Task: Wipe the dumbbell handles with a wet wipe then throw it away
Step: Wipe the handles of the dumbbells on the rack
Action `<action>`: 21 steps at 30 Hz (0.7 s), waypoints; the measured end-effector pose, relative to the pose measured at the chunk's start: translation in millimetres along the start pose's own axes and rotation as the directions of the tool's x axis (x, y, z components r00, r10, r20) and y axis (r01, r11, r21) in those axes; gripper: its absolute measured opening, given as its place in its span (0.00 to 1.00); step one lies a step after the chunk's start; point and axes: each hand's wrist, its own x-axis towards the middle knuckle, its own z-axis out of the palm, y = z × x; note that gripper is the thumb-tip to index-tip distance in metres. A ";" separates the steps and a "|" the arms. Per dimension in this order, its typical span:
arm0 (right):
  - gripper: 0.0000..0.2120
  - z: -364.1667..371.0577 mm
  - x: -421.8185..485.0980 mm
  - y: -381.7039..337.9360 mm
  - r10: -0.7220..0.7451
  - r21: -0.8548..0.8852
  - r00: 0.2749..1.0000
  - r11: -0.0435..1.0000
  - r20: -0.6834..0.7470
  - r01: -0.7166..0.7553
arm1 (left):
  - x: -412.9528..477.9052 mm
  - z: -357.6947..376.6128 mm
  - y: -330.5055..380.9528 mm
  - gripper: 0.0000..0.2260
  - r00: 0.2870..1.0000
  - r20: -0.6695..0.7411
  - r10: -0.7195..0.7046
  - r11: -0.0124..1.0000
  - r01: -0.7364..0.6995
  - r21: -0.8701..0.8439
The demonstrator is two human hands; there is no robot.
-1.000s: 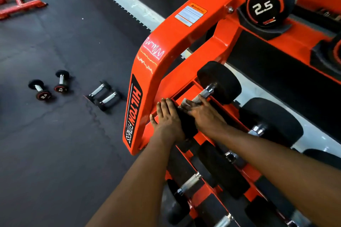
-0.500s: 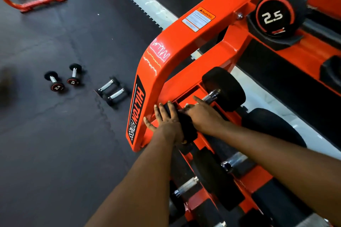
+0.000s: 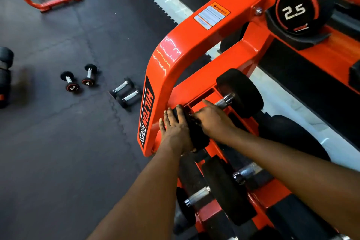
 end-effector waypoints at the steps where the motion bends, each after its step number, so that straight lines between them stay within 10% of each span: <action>1: 0.15 7.2 -11.0 -4.2 -0.030 -0.015 0.991 0.999 -0.130 0.028 | -0.4 0.9 0.4 0.66 1.000 -0.018 0.006 1.000 -0.007 -0.024; 12: 0.07 1.2 0.0 15.6 0.289 0.016 0.934 0.956 -0.209 -0.292 | -8.5 23.9 1.8 0.65 0.969 -0.248 0.001 0.985 -0.043 -0.166; 18: 0.19 15.3 -26.0 9.3 -0.072 0.045 0.937 0.995 -0.343 0.093 | -8.1 25.3 0.2 0.61 0.964 -0.266 0.015 0.981 -0.065 -0.181; 21: 0.19 3.5 -21.3 24.4 0.057 0.016 0.940 0.998 -0.336 -0.055 | -11.1 24.2 0.8 0.62 0.967 -0.255 0.015 0.982 -0.063 -0.180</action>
